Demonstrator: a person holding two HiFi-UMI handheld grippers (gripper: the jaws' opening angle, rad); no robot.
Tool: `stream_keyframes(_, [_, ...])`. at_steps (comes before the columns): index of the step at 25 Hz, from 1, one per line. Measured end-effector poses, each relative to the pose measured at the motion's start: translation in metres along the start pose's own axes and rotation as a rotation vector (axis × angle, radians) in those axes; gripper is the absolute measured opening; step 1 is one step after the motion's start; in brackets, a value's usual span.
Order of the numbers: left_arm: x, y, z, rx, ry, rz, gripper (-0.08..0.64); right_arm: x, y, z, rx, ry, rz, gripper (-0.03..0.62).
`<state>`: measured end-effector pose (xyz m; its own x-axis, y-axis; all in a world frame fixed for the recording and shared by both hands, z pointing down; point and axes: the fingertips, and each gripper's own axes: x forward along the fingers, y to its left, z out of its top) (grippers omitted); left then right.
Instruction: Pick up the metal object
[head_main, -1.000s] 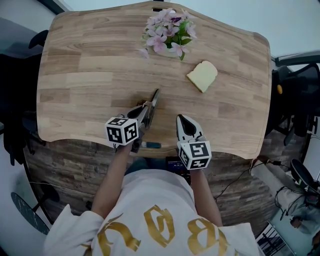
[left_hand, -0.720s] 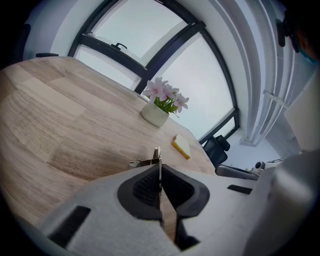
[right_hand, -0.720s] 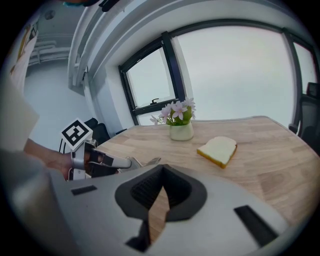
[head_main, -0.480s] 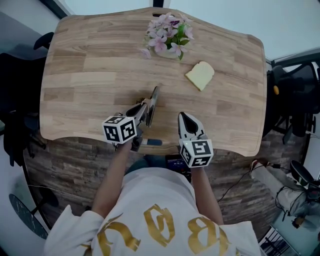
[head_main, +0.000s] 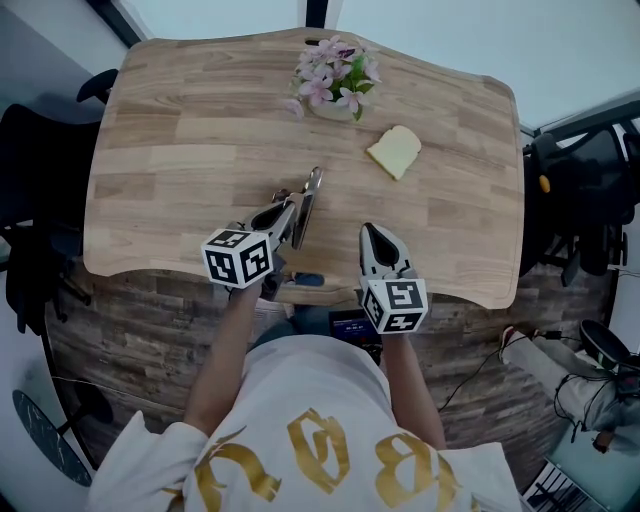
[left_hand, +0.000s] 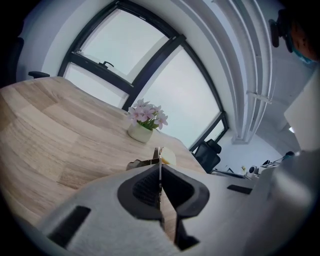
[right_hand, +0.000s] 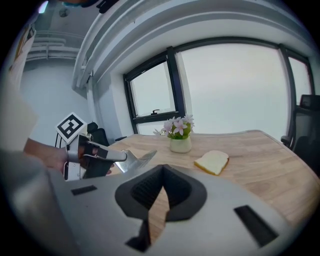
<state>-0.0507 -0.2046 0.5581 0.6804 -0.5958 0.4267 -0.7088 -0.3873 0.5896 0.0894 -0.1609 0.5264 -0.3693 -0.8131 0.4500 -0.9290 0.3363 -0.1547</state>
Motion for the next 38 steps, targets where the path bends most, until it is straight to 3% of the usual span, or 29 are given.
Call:
stream_keyframes(11, [-0.027, -0.029, 0.023, -0.048, -0.111, -0.048, 0.02, -0.032, -0.004, 0.025, 0.088, -0.129, -0.062, 0.011])
stream_keyframes(17, [-0.044, -0.058, 0.044, -0.02, -0.172, -0.125, 0.02, -0.052, -0.01, 0.053, 0.097, -0.249, -0.073, 0.011])
stream_keyframes(24, [-0.07, -0.079, 0.069, -0.045, -0.262, -0.167, 0.02, -0.075, -0.016, 0.067, 0.055, -0.272, -0.119, 0.011])
stream_keyframes(29, [-0.083, -0.086, 0.076, -0.103, -0.308, -0.207, 0.02, -0.082, -0.011, 0.07, 0.04, -0.286, -0.13, 0.011])
stream_keyframes(38, [-0.086, -0.085, 0.071, -0.097, -0.289, -0.202, 0.02, -0.086, -0.004, 0.072, 0.035, -0.306, -0.09, 0.011])
